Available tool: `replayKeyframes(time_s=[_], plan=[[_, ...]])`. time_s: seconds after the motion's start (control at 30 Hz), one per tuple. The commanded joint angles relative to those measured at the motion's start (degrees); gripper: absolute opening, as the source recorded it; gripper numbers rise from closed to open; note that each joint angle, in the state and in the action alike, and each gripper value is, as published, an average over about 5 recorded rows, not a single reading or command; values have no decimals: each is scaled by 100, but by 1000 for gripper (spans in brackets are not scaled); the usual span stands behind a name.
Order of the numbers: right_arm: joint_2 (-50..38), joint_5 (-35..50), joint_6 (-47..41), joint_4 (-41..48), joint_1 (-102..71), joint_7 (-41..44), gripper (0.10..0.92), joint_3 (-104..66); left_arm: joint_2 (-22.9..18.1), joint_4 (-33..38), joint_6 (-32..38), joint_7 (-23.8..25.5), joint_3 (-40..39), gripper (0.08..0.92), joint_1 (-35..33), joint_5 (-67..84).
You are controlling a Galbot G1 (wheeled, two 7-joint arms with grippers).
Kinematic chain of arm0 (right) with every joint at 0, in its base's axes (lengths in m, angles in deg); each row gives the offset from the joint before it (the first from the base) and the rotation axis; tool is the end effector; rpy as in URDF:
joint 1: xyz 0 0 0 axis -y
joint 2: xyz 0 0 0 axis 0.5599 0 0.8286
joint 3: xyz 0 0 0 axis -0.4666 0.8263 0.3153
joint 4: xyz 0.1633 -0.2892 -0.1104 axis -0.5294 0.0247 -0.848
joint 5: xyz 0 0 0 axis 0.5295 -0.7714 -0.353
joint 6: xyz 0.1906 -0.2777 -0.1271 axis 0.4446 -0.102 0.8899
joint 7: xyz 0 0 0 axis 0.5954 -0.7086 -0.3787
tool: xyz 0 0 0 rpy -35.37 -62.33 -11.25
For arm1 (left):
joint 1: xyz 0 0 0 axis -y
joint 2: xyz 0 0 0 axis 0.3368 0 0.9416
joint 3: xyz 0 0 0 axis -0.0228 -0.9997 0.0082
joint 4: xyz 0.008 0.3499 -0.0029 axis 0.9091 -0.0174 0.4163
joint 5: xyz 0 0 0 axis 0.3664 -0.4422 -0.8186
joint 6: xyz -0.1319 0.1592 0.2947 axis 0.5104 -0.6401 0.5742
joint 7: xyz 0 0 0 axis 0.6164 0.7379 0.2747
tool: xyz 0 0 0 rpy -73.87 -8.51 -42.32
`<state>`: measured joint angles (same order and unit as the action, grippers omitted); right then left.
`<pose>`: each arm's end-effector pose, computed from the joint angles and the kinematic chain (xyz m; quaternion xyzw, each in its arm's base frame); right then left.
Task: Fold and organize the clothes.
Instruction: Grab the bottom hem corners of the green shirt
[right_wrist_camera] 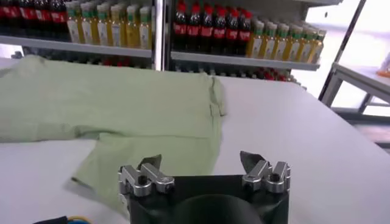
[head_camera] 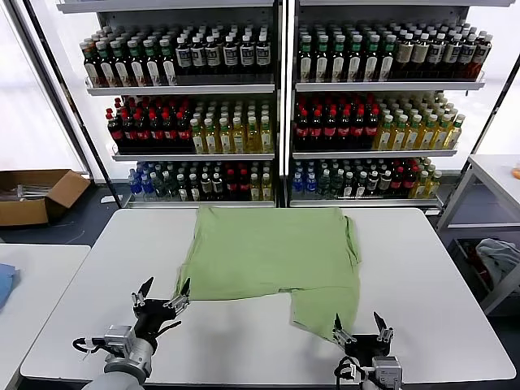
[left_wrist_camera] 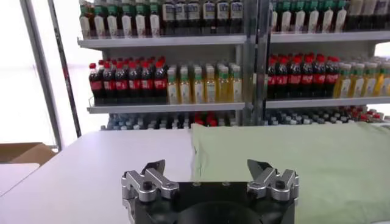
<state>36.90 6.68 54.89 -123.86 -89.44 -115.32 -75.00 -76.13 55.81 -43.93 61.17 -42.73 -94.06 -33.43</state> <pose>0.1525 0.0176 -0.2638 -0.0294 -0.9695 0.0545 0.2372 0.2187 0.0443 -0.2725 -0.0319 -0.9864 -0.0178 0.1601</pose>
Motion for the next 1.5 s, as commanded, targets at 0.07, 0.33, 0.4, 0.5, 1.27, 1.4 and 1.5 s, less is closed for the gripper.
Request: replayKeyframes(time_s=[0.07, 0.33, 0.4, 0.5, 1.27, 1.4, 1.5], plan=[[147, 75, -214, -37, -78, -81, 823, 92, 225, -354, -355, 30, -99, 823, 306, 57], [272, 39, -252, 18, -48, -167, 823, 179, 402, -744, -619, 41, -131, 823, 547, 175], [299, 31, -260, 35, -38, -183, 823, 207, 433, -833, -649, 38, -136, 823, 599, 188], [324, 17, -268, 67, -21, -207, 823, 249, 473, -936, -668, 33, -132, 823, 661, 193], [392, -21, -276, 356, 68, -273, 823, 330, 464, -1172, -635, 41, -169, 823, 708, 184], [408, -22, -260, 404, 67, -270, 823, 340, 468, -1173, -632, 50, -171, 823, 698, 191], [414, -23, -254, 425, 65, -265, 823, 342, 464, -1112, -637, 72, -193, 823, 661, 282]])
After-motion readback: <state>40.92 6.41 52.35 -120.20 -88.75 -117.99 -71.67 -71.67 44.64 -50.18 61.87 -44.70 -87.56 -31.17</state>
